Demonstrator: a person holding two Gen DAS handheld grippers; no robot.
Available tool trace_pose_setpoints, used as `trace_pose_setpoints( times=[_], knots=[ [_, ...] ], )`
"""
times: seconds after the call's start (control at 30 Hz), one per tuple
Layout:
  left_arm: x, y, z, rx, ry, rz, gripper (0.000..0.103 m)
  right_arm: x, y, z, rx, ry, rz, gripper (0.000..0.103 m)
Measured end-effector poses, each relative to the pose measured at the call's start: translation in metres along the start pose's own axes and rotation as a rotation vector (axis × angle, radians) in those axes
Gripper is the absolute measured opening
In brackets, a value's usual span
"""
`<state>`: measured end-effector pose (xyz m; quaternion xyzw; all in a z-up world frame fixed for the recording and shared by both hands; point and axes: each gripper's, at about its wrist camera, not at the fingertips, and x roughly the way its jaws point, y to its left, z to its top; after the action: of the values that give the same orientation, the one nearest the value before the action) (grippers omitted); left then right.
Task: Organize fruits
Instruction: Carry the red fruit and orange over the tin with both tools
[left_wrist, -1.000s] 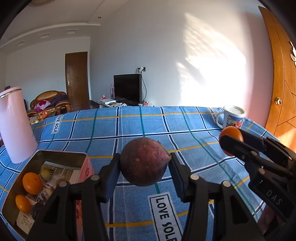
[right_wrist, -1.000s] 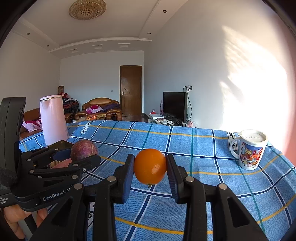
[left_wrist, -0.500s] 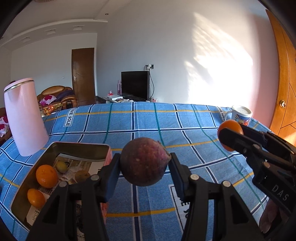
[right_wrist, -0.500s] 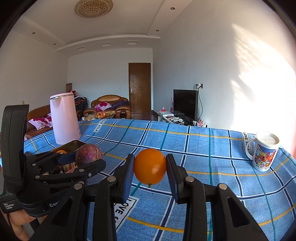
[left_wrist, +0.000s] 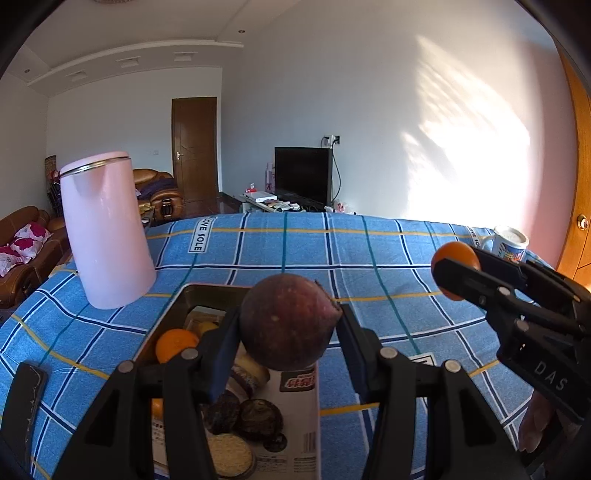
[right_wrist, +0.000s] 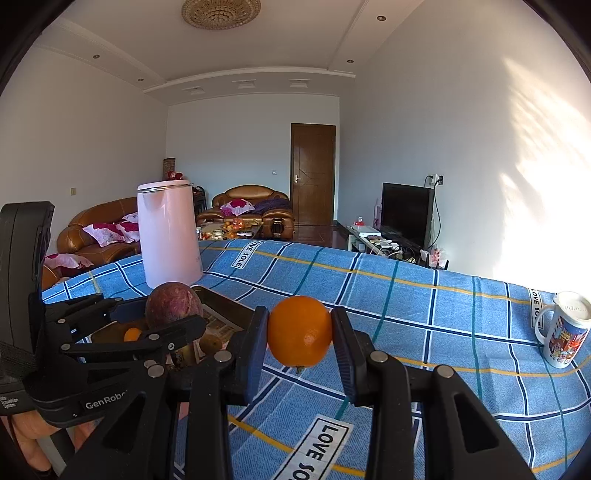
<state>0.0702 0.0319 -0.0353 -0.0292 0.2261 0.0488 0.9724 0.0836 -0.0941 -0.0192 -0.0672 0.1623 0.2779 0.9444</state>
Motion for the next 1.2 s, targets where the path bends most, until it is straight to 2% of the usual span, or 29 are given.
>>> trace_pose_setpoints(
  times=[0.43,0.9,1.2],
  knots=[
    [-0.004,0.063,-0.007,-0.049,0.043,0.104,0.053,0.025,0.053,0.016,-0.054,0.000,0.102,0.036],
    [0.010,0.082,-0.015,-0.070,0.105,0.097,0.053,0.060,0.078,0.007,-0.079,0.088,0.150,0.036],
    [0.016,0.087,-0.019,-0.074,0.141,0.107,0.053,0.081,0.085,-0.002,-0.076,0.157,0.153,0.036]
  ],
)
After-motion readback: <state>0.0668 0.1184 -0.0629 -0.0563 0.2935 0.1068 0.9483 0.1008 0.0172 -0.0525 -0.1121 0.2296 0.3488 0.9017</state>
